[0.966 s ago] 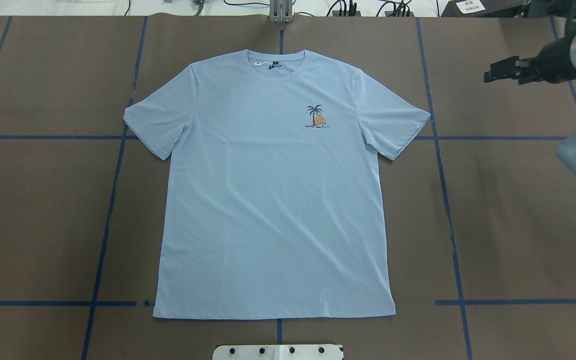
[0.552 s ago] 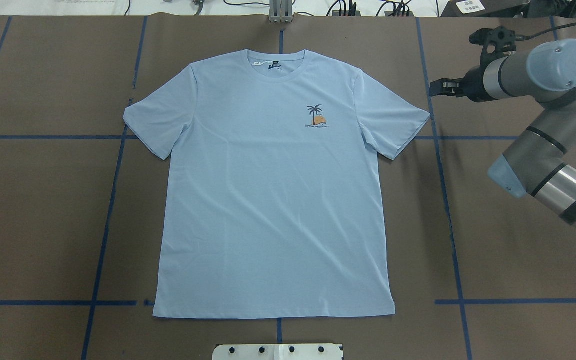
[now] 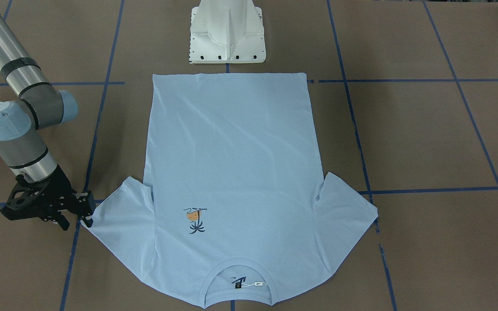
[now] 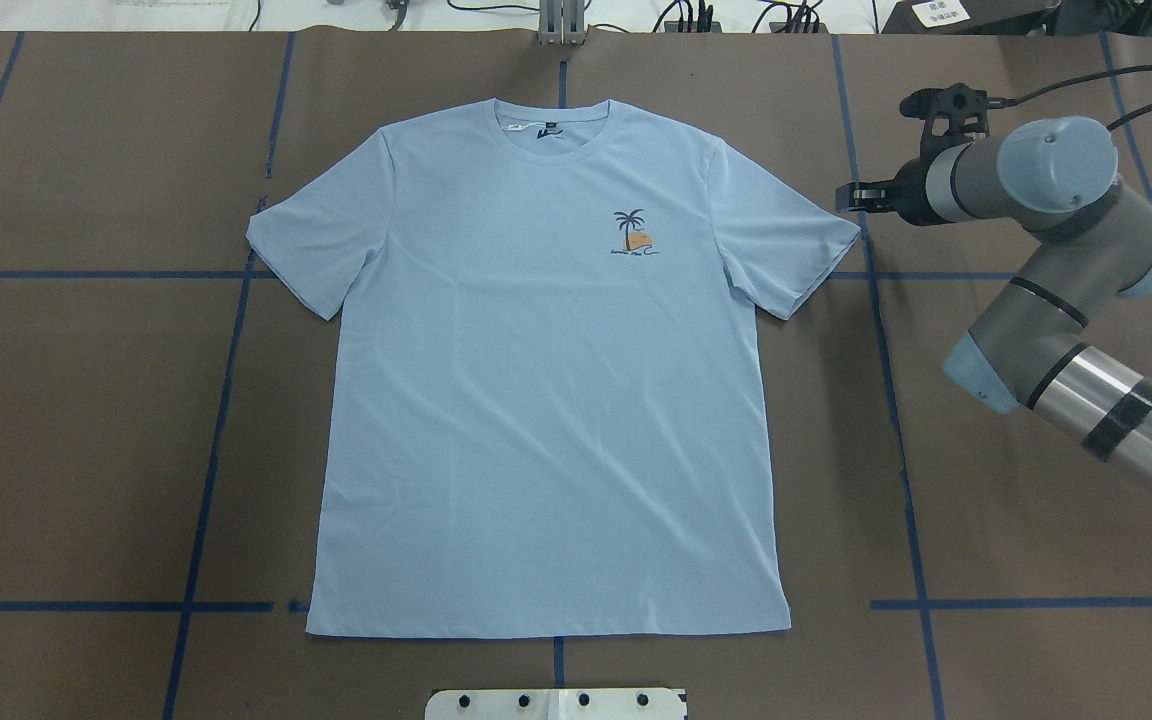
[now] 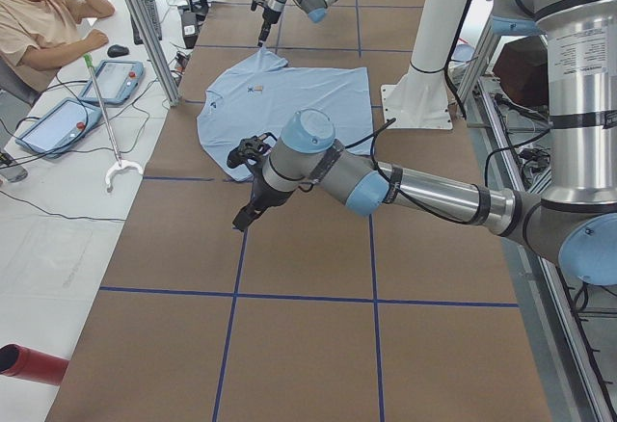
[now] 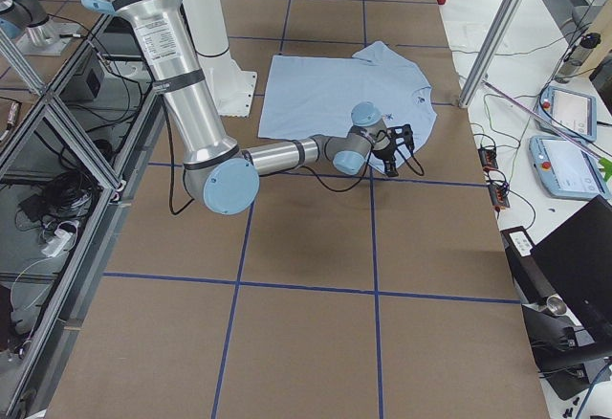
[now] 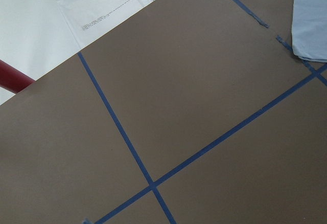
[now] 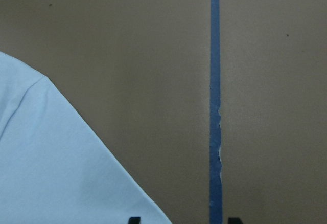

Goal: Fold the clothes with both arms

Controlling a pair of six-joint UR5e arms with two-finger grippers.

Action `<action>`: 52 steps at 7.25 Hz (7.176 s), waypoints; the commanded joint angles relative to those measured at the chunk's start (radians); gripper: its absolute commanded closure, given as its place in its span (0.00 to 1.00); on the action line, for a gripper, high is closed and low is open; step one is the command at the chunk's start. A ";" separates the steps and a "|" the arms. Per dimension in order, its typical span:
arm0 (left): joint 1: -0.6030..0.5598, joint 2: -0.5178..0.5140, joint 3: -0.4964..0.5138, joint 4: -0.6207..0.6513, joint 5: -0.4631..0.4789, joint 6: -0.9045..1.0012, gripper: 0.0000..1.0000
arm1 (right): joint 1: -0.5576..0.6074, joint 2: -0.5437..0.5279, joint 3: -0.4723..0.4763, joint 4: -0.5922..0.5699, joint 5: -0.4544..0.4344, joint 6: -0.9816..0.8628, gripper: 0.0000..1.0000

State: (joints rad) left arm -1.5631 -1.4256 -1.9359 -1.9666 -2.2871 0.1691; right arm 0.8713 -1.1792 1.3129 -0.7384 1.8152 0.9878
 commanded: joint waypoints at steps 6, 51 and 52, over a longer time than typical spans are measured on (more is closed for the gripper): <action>0.000 0.001 0.000 0.000 0.000 0.001 0.00 | -0.029 -0.010 -0.001 0.001 -0.014 0.003 1.00; 0.873 -0.979 0.766 -0.052 0.604 -1.355 1.00 | 0.387 0.001 0.273 -0.582 0.457 -0.564 0.00; 0.873 -0.989 0.785 -0.058 0.604 -1.352 1.00 | 0.387 0.001 0.273 -0.584 0.457 -0.564 0.00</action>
State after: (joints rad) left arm -0.6916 -2.3854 -1.1938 -2.0200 -1.6832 -1.1828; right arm 1.2579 -1.1783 1.5864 -1.3213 2.2715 0.4234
